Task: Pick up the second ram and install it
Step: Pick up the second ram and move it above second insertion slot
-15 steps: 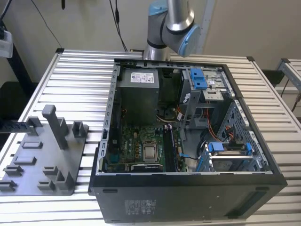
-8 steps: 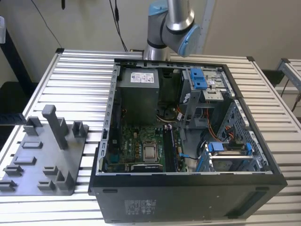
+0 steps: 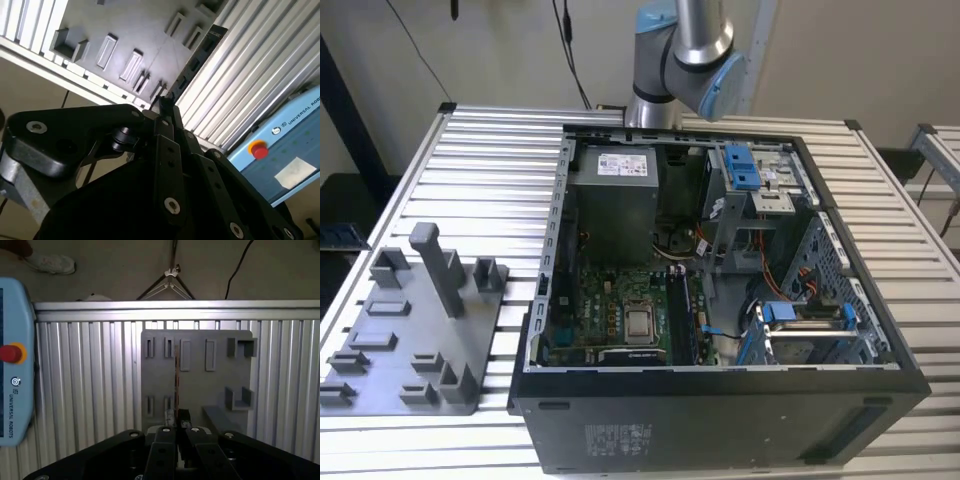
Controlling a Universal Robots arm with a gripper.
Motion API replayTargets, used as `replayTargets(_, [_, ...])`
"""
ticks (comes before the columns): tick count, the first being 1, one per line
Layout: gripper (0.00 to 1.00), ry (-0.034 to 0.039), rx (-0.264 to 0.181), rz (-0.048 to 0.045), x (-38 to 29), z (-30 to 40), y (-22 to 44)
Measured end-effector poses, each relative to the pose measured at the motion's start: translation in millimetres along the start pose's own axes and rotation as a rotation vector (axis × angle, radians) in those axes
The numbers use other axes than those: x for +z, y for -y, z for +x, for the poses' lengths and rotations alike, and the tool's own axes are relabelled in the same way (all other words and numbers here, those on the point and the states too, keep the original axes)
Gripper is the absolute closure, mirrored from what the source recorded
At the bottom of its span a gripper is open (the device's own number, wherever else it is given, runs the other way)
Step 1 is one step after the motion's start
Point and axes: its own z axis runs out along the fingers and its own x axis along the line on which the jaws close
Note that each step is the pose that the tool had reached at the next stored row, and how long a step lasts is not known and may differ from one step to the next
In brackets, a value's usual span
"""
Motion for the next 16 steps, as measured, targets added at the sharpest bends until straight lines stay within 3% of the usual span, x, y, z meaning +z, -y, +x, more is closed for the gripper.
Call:
replayTargets(7, [0.86, 0.0005, 0.002, 0.0000, -7.5, 0.0, 0.0])
replayTargets(11, [0.86, 0.0008, 0.003, 0.0001, -15.1, -0.1, 0.1])
replayTargets(16, [0.86, 0.0004, 0.003, 0.0000, -18.3, -0.1, 0.1])
